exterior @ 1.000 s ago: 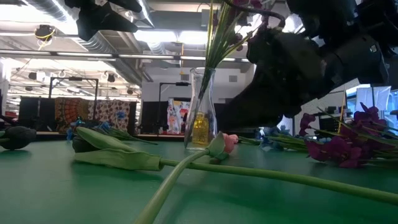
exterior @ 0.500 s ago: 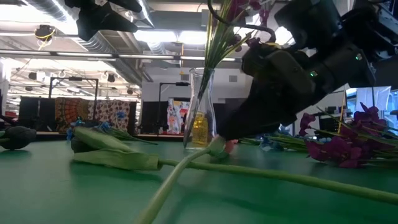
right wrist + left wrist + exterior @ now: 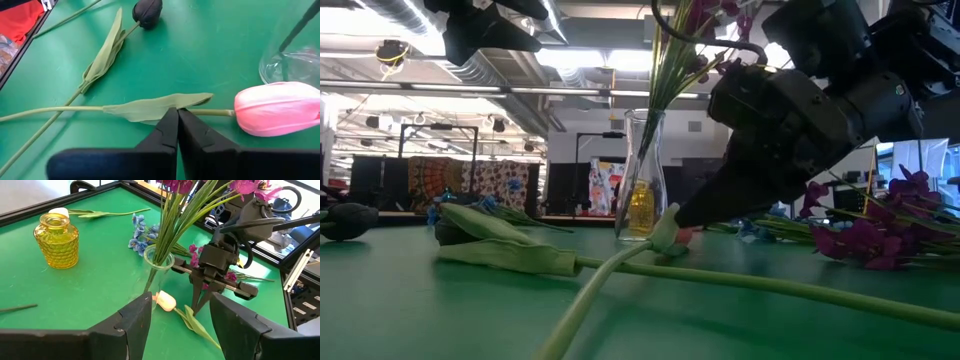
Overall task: Sort flowers into vase by color
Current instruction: Put the bottom pink flower into the yellow vase
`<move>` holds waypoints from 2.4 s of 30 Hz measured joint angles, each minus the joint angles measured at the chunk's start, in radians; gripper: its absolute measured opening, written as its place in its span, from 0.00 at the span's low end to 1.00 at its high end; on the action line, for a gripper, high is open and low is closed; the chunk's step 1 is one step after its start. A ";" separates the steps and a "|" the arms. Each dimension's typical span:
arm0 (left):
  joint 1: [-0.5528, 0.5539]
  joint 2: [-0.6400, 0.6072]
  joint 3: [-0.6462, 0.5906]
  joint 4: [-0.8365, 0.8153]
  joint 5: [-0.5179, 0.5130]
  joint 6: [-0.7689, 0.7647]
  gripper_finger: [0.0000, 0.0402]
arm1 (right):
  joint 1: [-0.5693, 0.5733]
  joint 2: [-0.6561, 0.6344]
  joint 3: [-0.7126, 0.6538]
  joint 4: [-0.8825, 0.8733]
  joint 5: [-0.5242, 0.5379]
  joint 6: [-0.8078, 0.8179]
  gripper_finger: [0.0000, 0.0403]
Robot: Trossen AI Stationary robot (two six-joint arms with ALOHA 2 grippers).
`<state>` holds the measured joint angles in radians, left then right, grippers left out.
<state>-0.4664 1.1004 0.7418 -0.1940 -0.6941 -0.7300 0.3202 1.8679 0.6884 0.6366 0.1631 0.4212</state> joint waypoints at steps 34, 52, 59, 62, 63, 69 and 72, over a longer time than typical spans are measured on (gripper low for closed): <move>-0.067 0.128 0.000 0.168 0.090 -0.129 0.48 | 0.113 -0.281 0.000 -0.141 0.095 -0.014 0.00; -0.065 0.486 0.000 0.703 0.212 -0.157 0.48 | 0.164 -0.444 0.022 -0.160 0.225 -0.133 0.00; -0.051 0.546 0.000 0.817 0.214 -0.149 0.48 | 0.165 -0.446 0.151 -0.256 0.220 -0.217 0.00; -0.051 0.546 0.000 0.832 0.209 -0.126 0.48 | 0.165 -0.446 0.194 -0.304 0.223 -0.236 0.00; -0.051 0.546 0.000 0.838 0.204 -0.118 0.48 | 0.165 -0.446 0.202 -0.314 0.229 -0.242 0.00; -0.051 0.546 0.000 0.871 0.186 -0.077 0.48 | 0.165 -0.446 0.215 -0.334 0.230 -0.247 0.00; -0.052 0.546 0.000 0.871 0.186 -0.072 0.48 | 0.165 -0.446 0.215 -0.405 0.230 -0.238 0.00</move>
<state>-0.5185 1.6459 0.7422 0.6769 -0.5083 -0.8021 0.4850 1.4220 0.9035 0.2314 0.3930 0.1827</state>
